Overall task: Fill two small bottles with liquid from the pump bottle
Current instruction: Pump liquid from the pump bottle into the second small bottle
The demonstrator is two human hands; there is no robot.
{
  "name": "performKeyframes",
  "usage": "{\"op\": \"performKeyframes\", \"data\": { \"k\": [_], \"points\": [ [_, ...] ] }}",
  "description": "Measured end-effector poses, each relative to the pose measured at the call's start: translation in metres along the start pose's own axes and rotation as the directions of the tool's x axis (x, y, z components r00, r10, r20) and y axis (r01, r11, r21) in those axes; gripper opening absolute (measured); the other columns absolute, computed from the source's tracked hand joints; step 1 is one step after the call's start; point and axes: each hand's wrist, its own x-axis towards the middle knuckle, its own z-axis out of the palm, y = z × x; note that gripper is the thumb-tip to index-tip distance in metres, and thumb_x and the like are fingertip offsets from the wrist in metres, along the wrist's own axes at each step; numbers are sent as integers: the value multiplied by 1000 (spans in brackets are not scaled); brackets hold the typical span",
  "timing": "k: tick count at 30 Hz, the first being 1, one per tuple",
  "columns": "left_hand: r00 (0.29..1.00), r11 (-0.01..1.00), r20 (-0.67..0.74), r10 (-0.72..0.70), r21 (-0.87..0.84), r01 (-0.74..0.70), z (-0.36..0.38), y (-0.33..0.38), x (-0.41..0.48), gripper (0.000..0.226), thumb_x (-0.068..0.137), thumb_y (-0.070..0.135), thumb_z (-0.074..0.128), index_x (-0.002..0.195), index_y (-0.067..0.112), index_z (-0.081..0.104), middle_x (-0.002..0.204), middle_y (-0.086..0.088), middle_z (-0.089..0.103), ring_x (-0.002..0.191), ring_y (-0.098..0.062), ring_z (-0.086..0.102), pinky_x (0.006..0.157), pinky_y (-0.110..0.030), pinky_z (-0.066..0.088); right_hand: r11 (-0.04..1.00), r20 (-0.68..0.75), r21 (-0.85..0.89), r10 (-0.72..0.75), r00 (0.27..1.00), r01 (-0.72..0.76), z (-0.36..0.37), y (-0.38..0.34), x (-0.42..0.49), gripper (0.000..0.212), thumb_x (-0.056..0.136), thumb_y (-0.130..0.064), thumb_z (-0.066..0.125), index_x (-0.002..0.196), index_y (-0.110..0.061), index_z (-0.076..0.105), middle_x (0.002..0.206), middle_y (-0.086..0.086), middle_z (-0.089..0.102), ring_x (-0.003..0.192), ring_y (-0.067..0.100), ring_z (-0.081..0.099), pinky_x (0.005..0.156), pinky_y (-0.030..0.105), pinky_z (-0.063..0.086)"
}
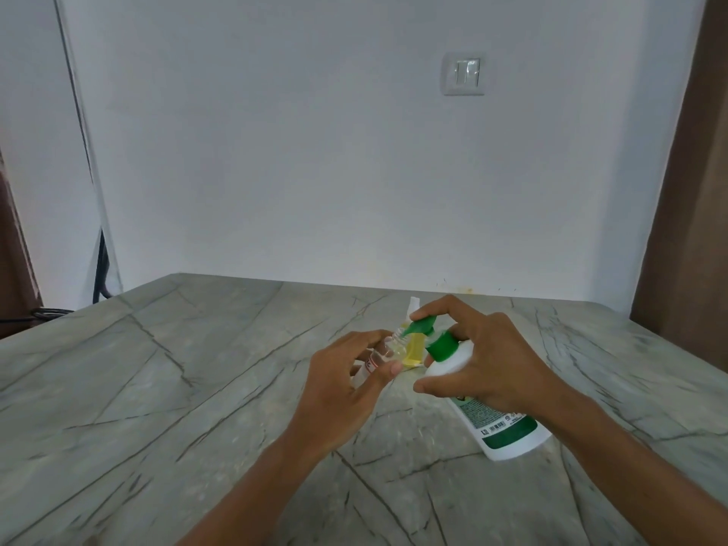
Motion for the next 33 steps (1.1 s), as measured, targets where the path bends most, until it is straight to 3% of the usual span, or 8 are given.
{"op": "performKeyframes", "data": {
  "k": [7, 12, 17, 21, 25, 30, 33],
  "points": [
    [999, 999, -21, -28, -27, 28, 0, -3, 0, 30, 86, 40, 66, 115, 37, 58, 100, 22, 65, 94, 6, 62, 77, -15, 54, 995, 43, -77, -55, 998, 58, 3, -3, -1, 88, 61, -56, 82, 128, -67, 26, 92, -41, 51, 79, -7, 63, 61, 1, 44],
    [1000, 1000, 6, -17, -15, 17, 0, -1, -1, 40, 85, 47, 58, 123, 31, 58, 107, 20, 65, 97, 5, 62, 82, -13, 52, 996, 15, -51, -73, 997, 74, 3, 1, 0, 79, 59, -53, 85, 120, -65, 36, 94, -36, 58, 88, -13, 60, 60, 0, 44],
    [999, 999, 14, 29, 43, -30, -1, -1, -1, 29, 90, 39, 60, 117, 42, 50, 96, 37, 55, 97, 10, 58, 79, -5, 46, 999, -7, 2, -51, 999, 51, 0, 1, 0, 73, 54, -41, 92, 108, -60, 46, 81, -31, 60, 77, -15, 61, 54, 1, 42],
    [998, 998, 42, 49, 40, -50, 1, 0, -2, 39, 87, 46, 57, 123, 31, 57, 103, 25, 62, 95, 7, 61, 78, -3, 45, 999, 3, 16, -49, 999, 49, -1, 3, 0, 67, 53, -40, 92, 104, -53, 51, 85, -29, 61, 73, -14, 62, 52, 2, 42],
    [998, 998, 54, 43, 38, -45, 2, 0, -2, 37, 87, 46, 57, 122, 34, 54, 102, 27, 59, 92, 15, 58, 77, -2, 44, 997, 13, 25, -67, 998, 66, 0, 1, 0, 69, 55, -40, 91, 106, -56, 48, 85, -30, 62, 75, -13, 62, 55, 2, 43],
    [999, 999, 33, 7, 39, -8, 1, -1, -1, 40, 88, 41, 61, 125, 27, 56, 104, 23, 60, 90, 13, 59, 81, -6, 48, 993, 37, -41, -113, 993, 114, 3, 0, 0, 88, 58, -54, 85, 126, -68, 29, 96, -36, 57, 87, -8, 63, 61, 3, 47],
    [999, 999, 31, -9, 32, 8, 1, 0, -1, 38, 87, 41, 63, 123, 31, 57, 103, 24, 62, 89, 12, 61, 81, -7, 49, 992, 37, -36, -123, 992, 125, 4, 2, 0, 83, 59, -54, 85, 123, -65, 32, 99, -33, 60, 88, -9, 62, 64, 5, 49]
  ]
}}
